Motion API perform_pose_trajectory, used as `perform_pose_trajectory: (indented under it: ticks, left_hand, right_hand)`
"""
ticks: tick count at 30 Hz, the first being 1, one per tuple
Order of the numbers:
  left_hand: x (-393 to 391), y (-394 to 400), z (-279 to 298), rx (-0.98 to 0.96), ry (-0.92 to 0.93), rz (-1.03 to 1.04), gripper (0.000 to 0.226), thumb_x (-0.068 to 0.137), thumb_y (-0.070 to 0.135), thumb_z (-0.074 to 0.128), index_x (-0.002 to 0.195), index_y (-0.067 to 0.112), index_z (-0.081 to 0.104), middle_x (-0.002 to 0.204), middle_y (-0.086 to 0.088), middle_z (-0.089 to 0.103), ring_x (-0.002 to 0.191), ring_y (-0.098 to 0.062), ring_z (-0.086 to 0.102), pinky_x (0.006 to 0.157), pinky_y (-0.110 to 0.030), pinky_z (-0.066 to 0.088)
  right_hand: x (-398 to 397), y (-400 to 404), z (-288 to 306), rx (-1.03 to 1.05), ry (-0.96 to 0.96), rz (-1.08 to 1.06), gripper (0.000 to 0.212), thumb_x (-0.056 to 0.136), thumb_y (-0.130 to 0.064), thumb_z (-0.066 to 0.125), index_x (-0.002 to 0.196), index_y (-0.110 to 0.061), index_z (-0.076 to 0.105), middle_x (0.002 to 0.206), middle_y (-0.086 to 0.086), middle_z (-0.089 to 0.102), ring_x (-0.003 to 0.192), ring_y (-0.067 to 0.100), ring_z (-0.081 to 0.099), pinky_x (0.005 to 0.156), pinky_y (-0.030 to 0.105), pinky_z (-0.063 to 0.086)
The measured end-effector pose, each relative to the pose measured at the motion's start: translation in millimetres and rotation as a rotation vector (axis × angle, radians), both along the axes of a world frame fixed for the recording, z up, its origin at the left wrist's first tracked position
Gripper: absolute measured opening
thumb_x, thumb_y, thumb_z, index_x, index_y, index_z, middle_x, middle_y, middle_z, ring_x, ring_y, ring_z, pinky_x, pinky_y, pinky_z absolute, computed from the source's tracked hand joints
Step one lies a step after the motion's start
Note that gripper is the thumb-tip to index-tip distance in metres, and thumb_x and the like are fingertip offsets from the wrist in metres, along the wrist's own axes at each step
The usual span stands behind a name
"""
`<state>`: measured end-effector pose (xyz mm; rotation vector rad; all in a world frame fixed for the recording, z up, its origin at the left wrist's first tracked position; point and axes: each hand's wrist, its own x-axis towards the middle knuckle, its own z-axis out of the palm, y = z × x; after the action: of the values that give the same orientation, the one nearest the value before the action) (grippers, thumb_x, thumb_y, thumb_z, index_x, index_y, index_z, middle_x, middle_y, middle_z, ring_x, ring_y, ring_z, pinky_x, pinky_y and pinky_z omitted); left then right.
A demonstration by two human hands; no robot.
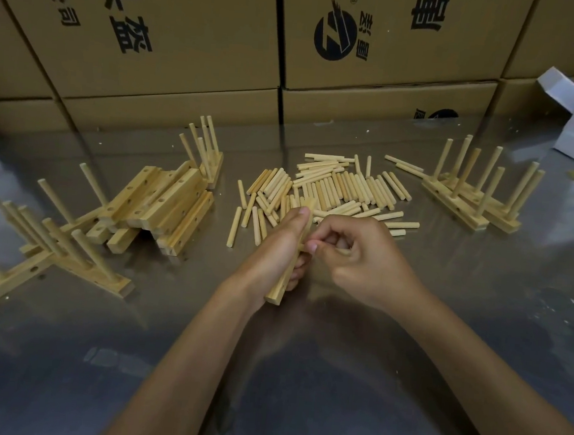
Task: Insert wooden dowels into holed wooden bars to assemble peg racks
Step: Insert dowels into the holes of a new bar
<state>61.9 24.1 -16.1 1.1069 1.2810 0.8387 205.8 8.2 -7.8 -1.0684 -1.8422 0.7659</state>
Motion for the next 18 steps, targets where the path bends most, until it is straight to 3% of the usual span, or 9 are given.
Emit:
perform_pose_trajectory:
  ticks: [3, 5, 8, 9, 10, 12, 14, 18]
  left_hand:
    - [0.6, -0.1, 0.9, -0.003, -0.042, 0.015, 0.071, 0.101, 0.06, 0.035, 0.151, 0.01, 0.034, 0.052, 0.002, 0.037, 0.041, -0.011, 0.032, 0.039, -0.02, 0.025]
    - [-0.3, -0.3, 2.3, -0.004, -0.1, 0.014, 0.066, 0.102, 0.06, 0.036, 0.145, 0.01, 0.043, 0.052, 0.002, 0.037, 0.042, -0.011, 0.032, 0.039, -0.02, 0.023]
    - [-1.4, -1.5, 3.3, -0.031, -0.151, -0.015, 0.052, 0.101, 0.062, 0.036, 0.1, 0.013, 0.056, 0.052, 0.001, 0.038, 0.043, -0.011, 0.033, 0.041, -0.021, 0.023]
    - [-1.7, -2.0, 3.5, -0.036, -0.158, -0.024, 0.051, 0.1, 0.062, 0.037, 0.098, 0.016, 0.058, 0.052, 0.001, 0.038, 0.043, -0.011, 0.033, 0.041, -0.022, 0.023]
    - [-1.9, -2.5, 3.9, -0.032, -0.157, -0.023, 0.057, 0.1, 0.062, 0.037, 0.109, 0.011, 0.059, 0.053, 0.001, 0.038, 0.043, -0.011, 0.033, 0.041, -0.022, 0.023]
    - [-2.1, -0.5, 3.2, -0.016, -0.141, -0.002, 0.071, 0.1, 0.063, 0.037, 0.141, 0.005, 0.044, 0.053, 0.001, 0.038, 0.043, -0.011, 0.033, 0.04, -0.021, 0.024]
    - [-2.0, -0.1, 2.4, -0.016, -0.108, 0.007, 0.072, 0.1, 0.063, 0.036, 0.148, 0.01, 0.038, 0.052, 0.001, 0.038, 0.043, -0.01, 0.033, 0.039, -0.02, 0.025]
    - [1.2, 2.1, 0.9, -0.027, -0.02, 0.05, 0.067, 0.1, 0.063, 0.037, 0.148, 0.016, 0.044, 0.052, 0.003, 0.042, 0.041, -0.01, 0.038, 0.039, -0.019, 0.031]
  right_hand:
    - [-0.5, 1.0, -0.7, -0.044, 0.07, 0.016, 0.016, 0.086, -0.001, 0.067, 0.076, -0.012, 0.07, 0.067, -0.004, 0.063, 0.06, -0.001, 0.052, 0.06, 0.012, 0.038]
    - [-1.3, 0.9, -0.2, -0.052, 0.108, 0.025, 0.014, 0.087, -0.001, 0.067, 0.078, -0.01, 0.071, 0.07, -0.001, 0.066, 0.064, 0.0, 0.054, 0.064, 0.013, 0.04]
    - [-2.0, 1.1, -0.5, -0.055, 0.116, 0.022, 0.011, 0.088, -0.003, 0.067, 0.08, -0.01, 0.072, 0.074, 0.003, 0.069, 0.066, 0.004, 0.056, 0.065, 0.016, 0.042]
    - [-2.1, 1.0, -0.4, -0.052, 0.114, 0.017, 0.011, 0.088, -0.004, 0.068, 0.08, -0.01, 0.072, 0.073, 0.002, 0.068, 0.064, 0.002, 0.054, 0.063, 0.014, 0.04]
    - [-2.2, 0.7, -0.6, -0.046, 0.112, 0.01, 0.011, 0.088, -0.004, 0.068, 0.08, -0.011, 0.072, 0.071, 0.001, 0.067, 0.061, 0.001, 0.052, 0.061, 0.012, 0.038]
    - [-2.6, 0.1, -1.9, -0.034, 0.109, -0.003, 0.012, 0.088, -0.004, 0.068, 0.079, -0.01, 0.072, 0.069, -0.001, 0.065, 0.057, 0.0, 0.05, 0.058, 0.01, 0.036]
    - [-3.1, 0.0, -3.2, -0.031, 0.097, -0.012, 0.012, 0.088, -0.004, 0.068, 0.078, -0.01, 0.071, 0.068, -0.001, 0.064, 0.056, 0.0, 0.048, 0.056, 0.01, 0.034]
    - [-1.5, 2.0, -0.7, -0.072, 0.076, -0.041, 0.011, 0.088, -0.005, 0.068, 0.08, -0.011, 0.073, 0.069, -0.001, 0.065, 0.054, 0.0, 0.047, 0.056, 0.012, 0.034]
